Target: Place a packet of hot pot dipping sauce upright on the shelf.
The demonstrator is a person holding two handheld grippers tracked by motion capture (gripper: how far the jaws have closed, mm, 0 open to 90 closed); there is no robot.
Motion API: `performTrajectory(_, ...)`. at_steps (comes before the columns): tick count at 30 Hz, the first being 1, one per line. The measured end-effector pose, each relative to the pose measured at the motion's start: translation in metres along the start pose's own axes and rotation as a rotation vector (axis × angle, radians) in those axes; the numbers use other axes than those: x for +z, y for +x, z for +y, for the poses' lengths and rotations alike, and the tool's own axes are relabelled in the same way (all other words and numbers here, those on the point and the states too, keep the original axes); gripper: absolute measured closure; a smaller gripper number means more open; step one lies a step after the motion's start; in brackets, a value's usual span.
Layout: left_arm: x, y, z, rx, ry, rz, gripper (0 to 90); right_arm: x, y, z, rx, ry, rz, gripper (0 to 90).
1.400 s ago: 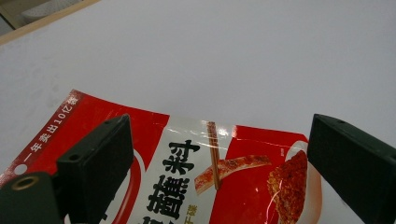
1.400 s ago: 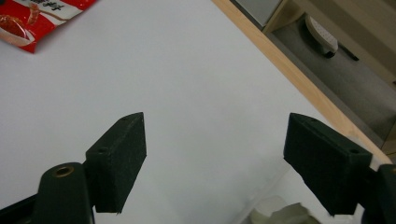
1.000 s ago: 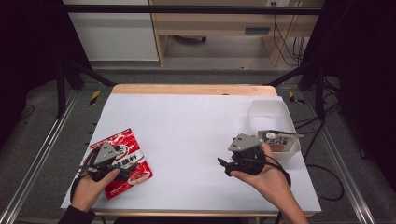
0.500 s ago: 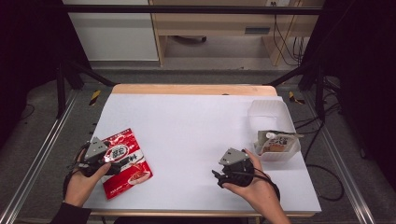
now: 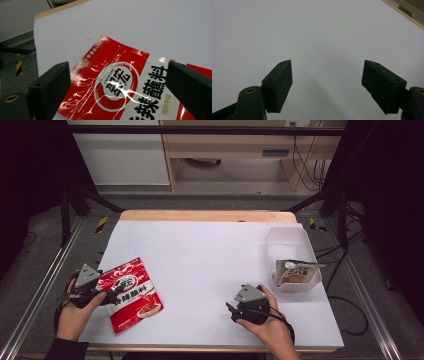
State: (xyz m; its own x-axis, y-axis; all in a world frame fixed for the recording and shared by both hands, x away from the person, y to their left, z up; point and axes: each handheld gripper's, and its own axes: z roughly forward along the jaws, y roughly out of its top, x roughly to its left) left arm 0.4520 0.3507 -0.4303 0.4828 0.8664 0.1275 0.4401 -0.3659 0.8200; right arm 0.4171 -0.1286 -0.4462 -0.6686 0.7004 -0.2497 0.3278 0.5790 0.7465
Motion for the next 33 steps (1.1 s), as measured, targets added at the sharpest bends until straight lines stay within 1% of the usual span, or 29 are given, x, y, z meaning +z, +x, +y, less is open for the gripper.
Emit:
performTrajectory(3, -0.002, 0.004, -0.004, -0.002, 0.009, 0.017, 5.9, 0.001, -0.002, -0.002, 0.017, -0.004, 0.004, 24.8)
performTrajectory(4, -0.002, 0.005, -0.006, -0.011, 0.011, 0.021, 5.9, 0.001, -0.002, -0.002, 0.015, 0.002, 0.001, 24.8)
performTrajectory(7, -0.005, 0.010, -0.011, -0.016, 0.023, 0.033, 5.9, 0.001, -0.001, -0.003, 0.010, 0.004, 0.004, 24.7)
performTrajectory(8, -0.005, 0.012, -0.013, -0.024, 0.022, 0.035, 5.9, 0.001, 0.000, -0.003, 0.008, 0.002, 0.005, 24.8)
performTrajectory(10, -0.006, 0.016, -0.017, -0.029, 0.035, 0.045, 6.0, 0.000, 0.001, -0.003, 0.001, 0.000, 0.007, 24.8)
performTrajectory(15, -0.004, 0.026, -0.024, -0.046, 0.049, 0.061, 6.3, 0.001, 0.002, -0.005, -0.012, 0.012, 0.010, 24.8)
performTrajectory(18, 0.000, 0.033, -0.030, -0.050, 0.070, 0.061, 7.7, 0.002, 0.003, -0.005, -0.013, 0.013, 0.015, 24.7)
performTrajectory(20, 0.002, 0.036, -0.032, -0.047, 0.083, 0.054, 8.8, 0.002, 0.004, -0.005, -0.018, 0.016, 0.013, 24.7)
performTrajectory(23, 0.004, 0.041, -0.031, -0.058, 0.082, 0.039, 9.9, 0.004, 0.005, -0.005, -0.022, 0.020, 0.017, 24.7)
performTrajectory(26, 0.008, 0.045, -0.029, -0.050, 0.086, 0.019, 12.3, 0.006, 0.006, -0.005, -0.023, 0.025, 0.021, 24.7)
performTrajectory(27, 0.009, 0.047, -0.029, -0.043, 0.092, 0.011, 12.5, 0.006, 0.006, -0.004, -0.027, 0.029, 0.020, 24.6)
performTrajectory(29, 0.012, 0.052, -0.028, -0.049, 0.094, 0.000, 12.7, 0.007, 0.007, -0.004, -0.030, 0.034, 0.024, 24.5)
performTrajectory(30, 0.015, 0.057, -0.028, -0.044, 0.097, -0.009, 12.9, 0.008, 0.008, -0.004, -0.035, 0.037, 0.025, 24.5)
performTrajectory(31, 0.016, 0.060, -0.029, -0.047, 0.099, -0.014, 13.1, 0.008, 0.008, -0.004, -0.036, 0.037, 0.027, 24.5)
performTrajectory(33, 0.020, 0.065, -0.030, -0.059, 0.106, -0.040, 13.7, 0.009, 0.008, -0.004, -0.036, 0.038, 0.027, 24.5)
